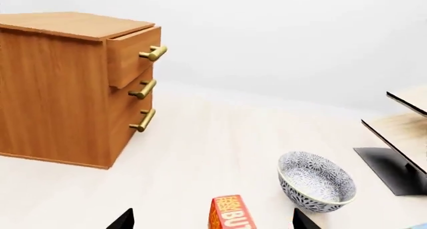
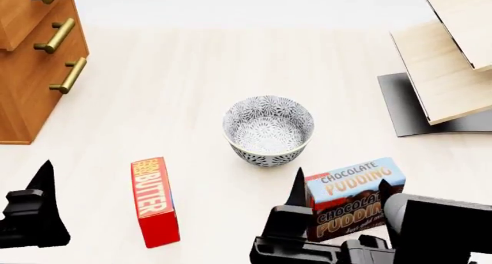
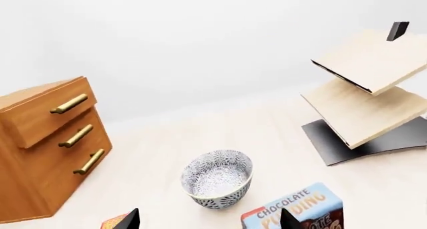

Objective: Close the top drawer of the cabinet and put the bowl on top of it.

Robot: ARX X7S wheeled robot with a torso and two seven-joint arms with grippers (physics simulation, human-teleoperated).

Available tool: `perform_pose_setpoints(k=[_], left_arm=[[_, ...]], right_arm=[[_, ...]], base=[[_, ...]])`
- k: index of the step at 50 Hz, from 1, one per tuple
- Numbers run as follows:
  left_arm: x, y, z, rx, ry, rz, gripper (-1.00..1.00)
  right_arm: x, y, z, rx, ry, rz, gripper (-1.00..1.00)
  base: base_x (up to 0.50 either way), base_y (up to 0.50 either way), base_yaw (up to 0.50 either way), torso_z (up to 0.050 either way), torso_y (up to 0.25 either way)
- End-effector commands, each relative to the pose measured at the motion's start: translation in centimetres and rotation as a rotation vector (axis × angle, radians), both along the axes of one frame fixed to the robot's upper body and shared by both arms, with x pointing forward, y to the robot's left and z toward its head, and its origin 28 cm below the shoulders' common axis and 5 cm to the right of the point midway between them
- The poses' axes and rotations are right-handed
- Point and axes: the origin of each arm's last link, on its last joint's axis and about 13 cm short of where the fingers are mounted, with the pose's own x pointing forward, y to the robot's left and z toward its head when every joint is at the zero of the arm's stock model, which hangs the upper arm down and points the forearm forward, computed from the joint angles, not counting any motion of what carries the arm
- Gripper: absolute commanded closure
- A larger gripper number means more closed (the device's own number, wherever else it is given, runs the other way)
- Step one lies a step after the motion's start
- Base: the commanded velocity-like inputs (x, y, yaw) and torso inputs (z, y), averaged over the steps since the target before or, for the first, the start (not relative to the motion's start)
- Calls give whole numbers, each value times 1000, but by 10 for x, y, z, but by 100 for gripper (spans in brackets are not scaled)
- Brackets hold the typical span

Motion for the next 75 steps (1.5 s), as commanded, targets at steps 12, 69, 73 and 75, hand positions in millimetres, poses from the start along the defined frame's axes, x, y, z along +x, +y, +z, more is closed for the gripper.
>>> perform_pose_setpoints(k=[12,69,73,75], left_arm=[[-21,7,4,176,-49,-43,-100],[-32,14,-1,208,-46,-55,-100],[-31,14,-2,205,-44,-55,-100],[-30,14,-2,207,-41,-53,-100]], right_arm=[[-24,1,3,-169,-90,80,-100],[-29,-5,9,-161,-123,47,-100],[-28,-5,11,-161,-122,51,-100],[-29,-5,11,-162,-122,52,-100]], base=[[243,0,0,0,0],[390,0,0,0,1],[422,0,0,0,0],[424,0,0,0,0]])
